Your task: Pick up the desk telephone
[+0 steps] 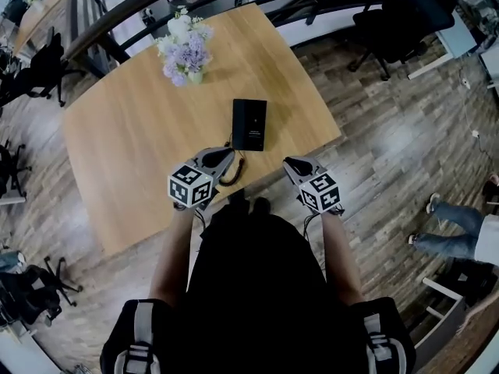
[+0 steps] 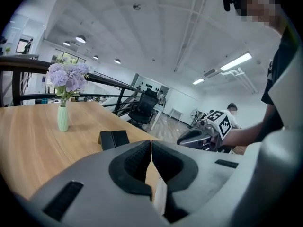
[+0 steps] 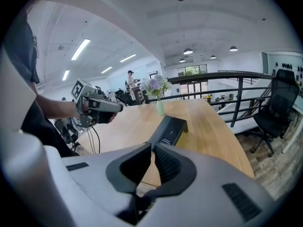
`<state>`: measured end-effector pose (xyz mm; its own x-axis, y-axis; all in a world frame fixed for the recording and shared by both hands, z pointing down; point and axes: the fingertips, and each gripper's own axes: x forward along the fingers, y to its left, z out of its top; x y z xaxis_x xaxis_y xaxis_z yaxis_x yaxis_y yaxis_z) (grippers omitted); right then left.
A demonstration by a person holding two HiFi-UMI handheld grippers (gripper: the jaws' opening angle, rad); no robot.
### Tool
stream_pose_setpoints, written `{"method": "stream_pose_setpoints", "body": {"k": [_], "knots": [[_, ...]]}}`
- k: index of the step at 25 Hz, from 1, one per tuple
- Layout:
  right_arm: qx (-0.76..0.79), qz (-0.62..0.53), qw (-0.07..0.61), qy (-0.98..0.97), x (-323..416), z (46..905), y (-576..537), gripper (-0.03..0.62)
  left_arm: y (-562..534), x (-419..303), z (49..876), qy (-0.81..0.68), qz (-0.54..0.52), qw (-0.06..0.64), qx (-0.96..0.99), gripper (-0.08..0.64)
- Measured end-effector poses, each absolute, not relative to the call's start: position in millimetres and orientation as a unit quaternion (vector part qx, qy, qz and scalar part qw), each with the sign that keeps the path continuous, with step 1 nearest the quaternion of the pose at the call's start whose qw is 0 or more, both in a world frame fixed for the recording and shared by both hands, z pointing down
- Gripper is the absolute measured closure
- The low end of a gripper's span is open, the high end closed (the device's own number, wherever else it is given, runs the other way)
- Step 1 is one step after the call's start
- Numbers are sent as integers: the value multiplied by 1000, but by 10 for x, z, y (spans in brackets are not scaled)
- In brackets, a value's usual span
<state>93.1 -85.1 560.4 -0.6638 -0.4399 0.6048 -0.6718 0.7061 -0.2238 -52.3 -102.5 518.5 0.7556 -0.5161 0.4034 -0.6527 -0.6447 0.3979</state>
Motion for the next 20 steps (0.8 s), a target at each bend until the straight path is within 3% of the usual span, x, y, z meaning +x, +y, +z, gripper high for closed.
{"method": "stream_pose_setpoints", "body": {"k": [20], "knots": [[332, 194, 292, -876, 476, 5662, -881, 554, -1225, -827, 5365, -275, 119, 274, 914, 537]]}}
